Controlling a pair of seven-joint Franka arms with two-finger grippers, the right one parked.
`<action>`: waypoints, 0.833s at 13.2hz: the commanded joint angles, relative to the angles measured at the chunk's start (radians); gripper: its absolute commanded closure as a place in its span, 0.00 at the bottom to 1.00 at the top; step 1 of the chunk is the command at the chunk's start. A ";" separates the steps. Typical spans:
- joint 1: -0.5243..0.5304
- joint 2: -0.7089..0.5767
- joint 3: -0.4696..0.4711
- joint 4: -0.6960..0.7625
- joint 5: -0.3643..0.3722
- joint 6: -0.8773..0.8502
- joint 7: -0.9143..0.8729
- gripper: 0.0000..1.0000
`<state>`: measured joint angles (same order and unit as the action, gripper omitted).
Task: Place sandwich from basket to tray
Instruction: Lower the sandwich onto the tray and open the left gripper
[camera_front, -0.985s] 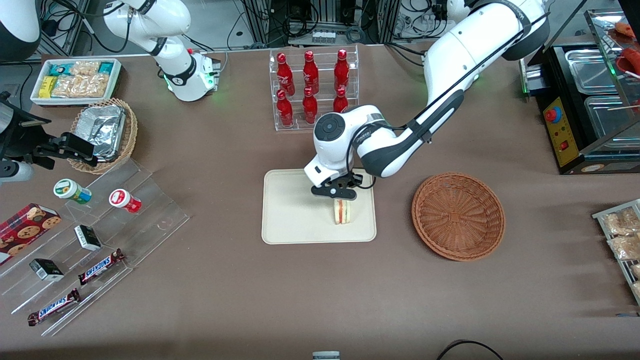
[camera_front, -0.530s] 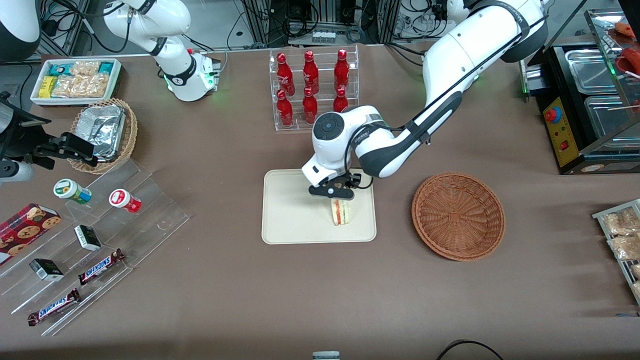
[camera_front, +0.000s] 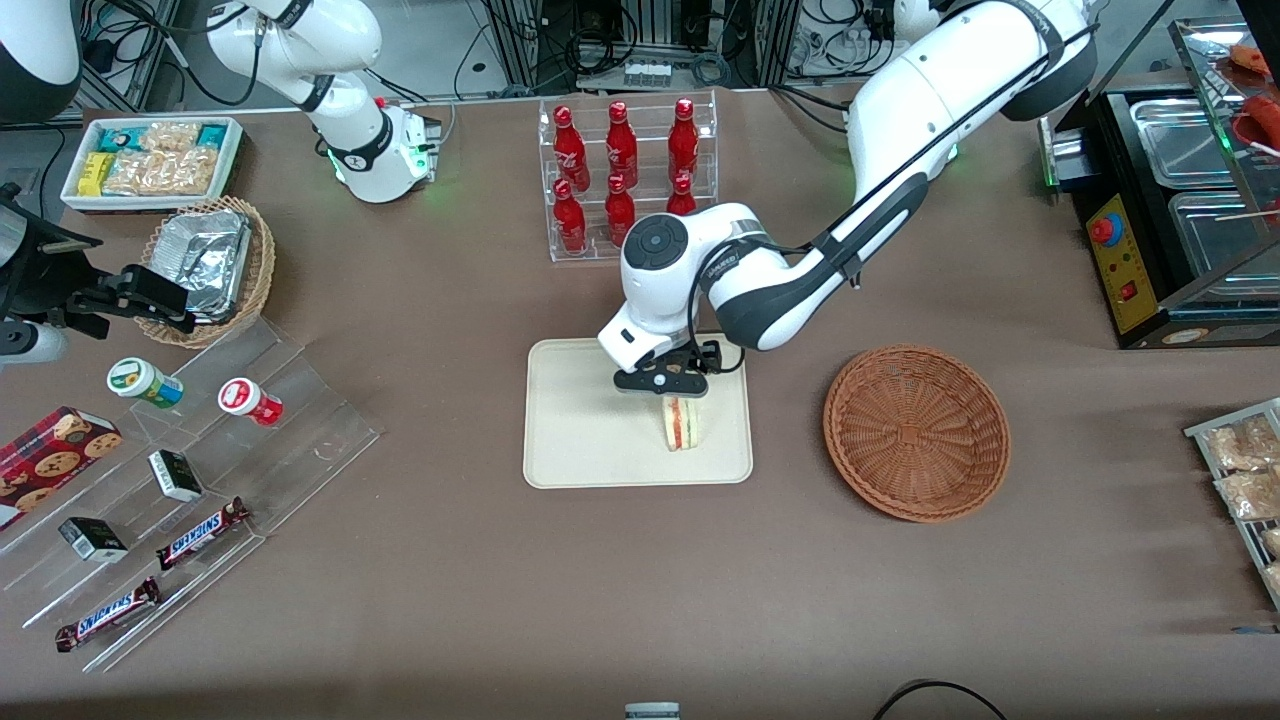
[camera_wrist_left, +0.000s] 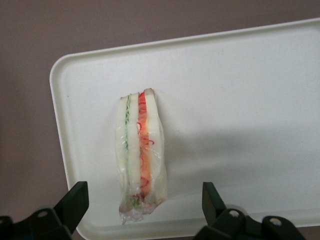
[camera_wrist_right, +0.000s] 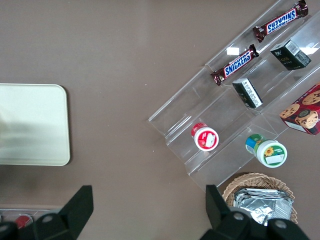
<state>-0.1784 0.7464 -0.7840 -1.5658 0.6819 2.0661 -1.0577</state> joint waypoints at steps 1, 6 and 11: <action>-0.001 -0.057 -0.004 -0.003 0.013 -0.049 -0.021 0.00; 0.026 -0.166 0.000 -0.002 -0.126 -0.118 -0.004 0.00; 0.028 -0.278 0.038 -0.003 -0.197 -0.156 0.068 0.00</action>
<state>-0.1472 0.5332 -0.7746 -1.5613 0.5125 1.9436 -1.0185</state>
